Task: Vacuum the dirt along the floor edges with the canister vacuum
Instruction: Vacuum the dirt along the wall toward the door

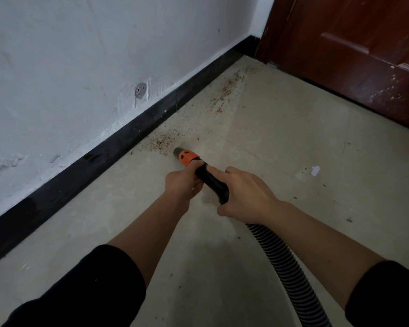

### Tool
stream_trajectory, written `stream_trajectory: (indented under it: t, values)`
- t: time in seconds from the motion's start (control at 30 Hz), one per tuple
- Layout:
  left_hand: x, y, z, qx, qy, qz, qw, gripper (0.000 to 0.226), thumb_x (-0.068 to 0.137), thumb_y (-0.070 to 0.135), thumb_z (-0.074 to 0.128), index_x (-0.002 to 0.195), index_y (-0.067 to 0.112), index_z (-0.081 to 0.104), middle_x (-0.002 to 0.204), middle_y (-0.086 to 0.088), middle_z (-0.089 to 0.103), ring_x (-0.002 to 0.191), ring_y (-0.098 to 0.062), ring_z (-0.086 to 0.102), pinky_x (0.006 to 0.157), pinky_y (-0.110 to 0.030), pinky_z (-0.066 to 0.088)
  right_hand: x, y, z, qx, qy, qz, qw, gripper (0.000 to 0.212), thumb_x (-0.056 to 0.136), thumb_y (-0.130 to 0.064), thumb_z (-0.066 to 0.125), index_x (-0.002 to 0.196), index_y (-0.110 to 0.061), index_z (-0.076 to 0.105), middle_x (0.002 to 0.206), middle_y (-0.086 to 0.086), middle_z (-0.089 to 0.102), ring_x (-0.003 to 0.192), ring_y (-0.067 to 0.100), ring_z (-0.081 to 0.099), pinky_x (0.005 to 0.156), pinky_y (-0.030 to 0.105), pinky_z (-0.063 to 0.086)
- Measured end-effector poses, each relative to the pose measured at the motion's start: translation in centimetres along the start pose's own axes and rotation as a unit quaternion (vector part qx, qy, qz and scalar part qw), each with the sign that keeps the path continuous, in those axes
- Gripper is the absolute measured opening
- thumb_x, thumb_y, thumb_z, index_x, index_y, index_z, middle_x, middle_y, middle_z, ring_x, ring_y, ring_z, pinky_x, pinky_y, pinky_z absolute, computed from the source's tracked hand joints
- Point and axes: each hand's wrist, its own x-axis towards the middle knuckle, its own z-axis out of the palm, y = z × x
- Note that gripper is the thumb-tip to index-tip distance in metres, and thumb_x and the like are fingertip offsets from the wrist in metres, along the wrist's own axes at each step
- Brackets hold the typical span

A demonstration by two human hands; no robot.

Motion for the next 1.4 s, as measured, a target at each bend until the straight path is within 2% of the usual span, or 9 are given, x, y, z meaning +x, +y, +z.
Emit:
stream_trajectory:
  t: [0.2,0.4,0.53,0.63,0.87,1.03,1.2,1.4]
  values:
    - [0.1,0.1,-1.3,0.001,0.028,0.008,1.0,0.026,0.083,0.024,0.072,0.087,0.0,0.064,0.063,-0.005,0.055,0.046,-0.009,0.051,0.051,-0.02,0.049,0.2,-1.2,0.2,0.015,-0.005,-0.017,1.0,0.096,0.074,-0.034,0.072,0.152,-0.038,0.015,0.096,-0.006,0.043,0.082,0.015,0.048,0.067,0.026,0.04]
    - [-0.2,-0.2,-1.5,-0.011,0.062,0.027,0.998,0.024,0.085,0.024,0.069,0.075,0.006,0.056,0.071,-0.007,0.057,0.061,-0.015,0.055,0.061,-0.024,0.051,0.6,-1.7,0.5,0.014,-0.009,-0.034,0.999,0.096,0.074,-0.033,0.072,0.152,-0.037,0.016,0.095,-0.003,0.045,0.08,0.018,0.051,0.065,0.028,0.042]
    - [0.2,0.0,-0.8,-0.006,0.037,0.037,0.999,0.026,0.085,0.022,0.071,0.072,0.004,0.058,0.07,-0.009,0.056,0.058,-0.015,0.053,0.059,-0.023,0.049,0.7,-1.0,0.5,0.014,0.001,-0.016,1.0,0.096,0.074,-0.033,0.071,0.152,-0.038,0.016,0.093,-0.005,0.042,0.077,0.016,0.048,0.055,0.023,0.034]
    - [0.8,0.1,0.0,0.003,0.022,0.044,0.999,0.025,0.085,0.022,0.072,0.073,0.005,0.059,0.078,-0.014,0.058,0.061,-0.016,0.054,0.059,-0.023,0.049,1.0,-0.3,0.5,0.02,0.007,-0.001,1.0,0.095,0.075,-0.033,0.071,0.152,-0.038,0.015,0.096,-0.004,0.044,0.079,0.016,0.049,0.063,0.027,0.043]
    - [2.1,0.0,2.2,0.005,-0.008,0.052,0.999,0.023,0.085,0.023,0.073,0.077,0.005,0.061,0.083,-0.016,0.059,0.062,-0.015,0.055,0.061,-0.022,0.051,1.5,1.6,0.1,0.019,0.013,0.027,0.999,0.096,0.076,-0.032,0.071,0.152,-0.038,0.013,0.097,-0.004,0.043,0.082,0.015,0.048,0.066,0.028,0.043]
    - [2.7,-0.3,4.0,0.011,-0.026,0.05,0.998,0.022,0.085,0.022,0.073,0.077,0.006,0.061,0.085,-0.016,0.058,0.065,-0.017,0.053,0.061,-0.024,0.049,1.5,2.8,-0.2,0.007,0.018,0.051,0.999,0.096,0.075,-0.031,0.071,0.151,-0.04,0.013,0.093,-0.003,0.042,0.077,0.016,0.048,0.06,0.027,0.04]
    - [3.1,-0.7,5.6,0.008,-0.035,0.051,0.998,0.02,0.085,0.021,0.073,0.081,0.004,0.063,0.084,-0.016,0.06,0.064,-0.016,0.057,0.055,-0.017,0.053,1.3,4.1,-0.1,0.004,0.029,0.068,0.997,0.096,0.074,-0.03,0.07,0.15,-0.041,0.013,0.091,-0.004,0.042,0.076,0.016,0.048,0.054,0.025,0.034]
    - [3.5,-0.7,6.3,0.007,-0.031,0.053,0.998,0.023,0.085,0.021,0.073,0.074,0.004,0.062,0.078,-0.013,0.061,0.063,-0.014,0.059,0.066,-0.022,0.055,1.6,4.5,-0.1,0.005,0.035,0.072,0.997,0.095,0.074,-0.031,0.07,0.15,-0.04,0.014,0.093,-0.002,0.045,0.078,0.017,0.052,0.061,0.029,0.044]
